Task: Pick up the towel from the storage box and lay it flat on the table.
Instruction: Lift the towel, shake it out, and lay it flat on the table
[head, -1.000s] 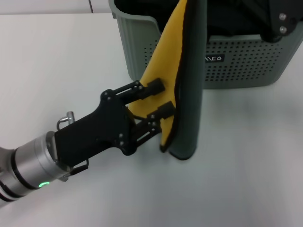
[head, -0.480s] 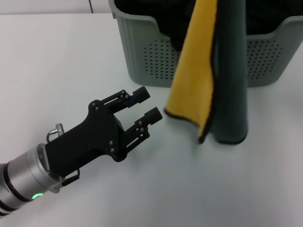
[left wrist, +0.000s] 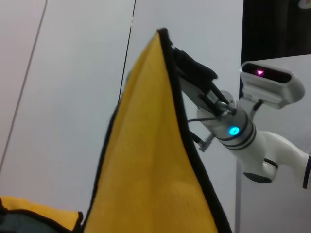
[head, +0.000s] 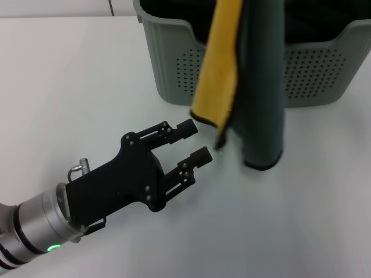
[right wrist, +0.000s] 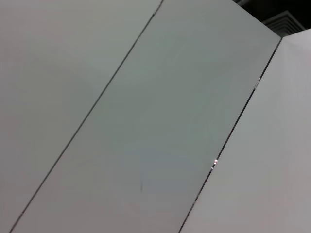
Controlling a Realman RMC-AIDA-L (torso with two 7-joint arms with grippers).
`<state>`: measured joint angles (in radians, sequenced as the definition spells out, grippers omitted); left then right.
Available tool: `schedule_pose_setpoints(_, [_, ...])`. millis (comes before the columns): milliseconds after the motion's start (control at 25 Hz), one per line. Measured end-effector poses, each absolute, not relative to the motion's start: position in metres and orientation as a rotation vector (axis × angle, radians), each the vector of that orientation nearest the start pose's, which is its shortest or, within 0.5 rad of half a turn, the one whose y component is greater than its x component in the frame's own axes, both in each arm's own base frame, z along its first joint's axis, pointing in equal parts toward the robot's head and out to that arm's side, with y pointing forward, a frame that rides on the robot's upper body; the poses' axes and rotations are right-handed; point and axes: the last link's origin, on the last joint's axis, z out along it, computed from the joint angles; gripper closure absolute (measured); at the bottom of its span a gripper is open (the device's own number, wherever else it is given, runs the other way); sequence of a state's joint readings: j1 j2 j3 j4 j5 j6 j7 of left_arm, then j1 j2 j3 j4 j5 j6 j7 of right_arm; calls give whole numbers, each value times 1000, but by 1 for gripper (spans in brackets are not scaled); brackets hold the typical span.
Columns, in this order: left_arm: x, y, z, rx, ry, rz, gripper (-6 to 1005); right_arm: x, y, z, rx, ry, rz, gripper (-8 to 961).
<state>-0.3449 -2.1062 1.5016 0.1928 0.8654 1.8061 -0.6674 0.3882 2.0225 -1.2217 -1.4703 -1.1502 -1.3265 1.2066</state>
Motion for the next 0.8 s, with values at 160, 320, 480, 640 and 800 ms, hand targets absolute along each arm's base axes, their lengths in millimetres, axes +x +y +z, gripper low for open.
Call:
schedule_pose_setpoints(160, [-246,225,-52,-2348,-252,-1444,550,54,335,102,-2253,-588,1118,953])
schedule_pose_setpoints(320, [-251,227,-49,-2284,-274,-1431,551,48,337,98,-2251,-590,1112,953])
schedule_pose_setpoints(480, [-257,227,-45,-2218,-319,-1422,551,47,337,99,-2248,-598,1110,953])
schedule_pose_setpoints(640, [-257,228,-44,-2214,-320,-1423,551,46,336,99,-2249,-601,1112,953])
schedule_pose_setpoints(800, [-255,230,-46,-2234,-313,-1421,552,44,337,99,-2244,-608,1117,953])
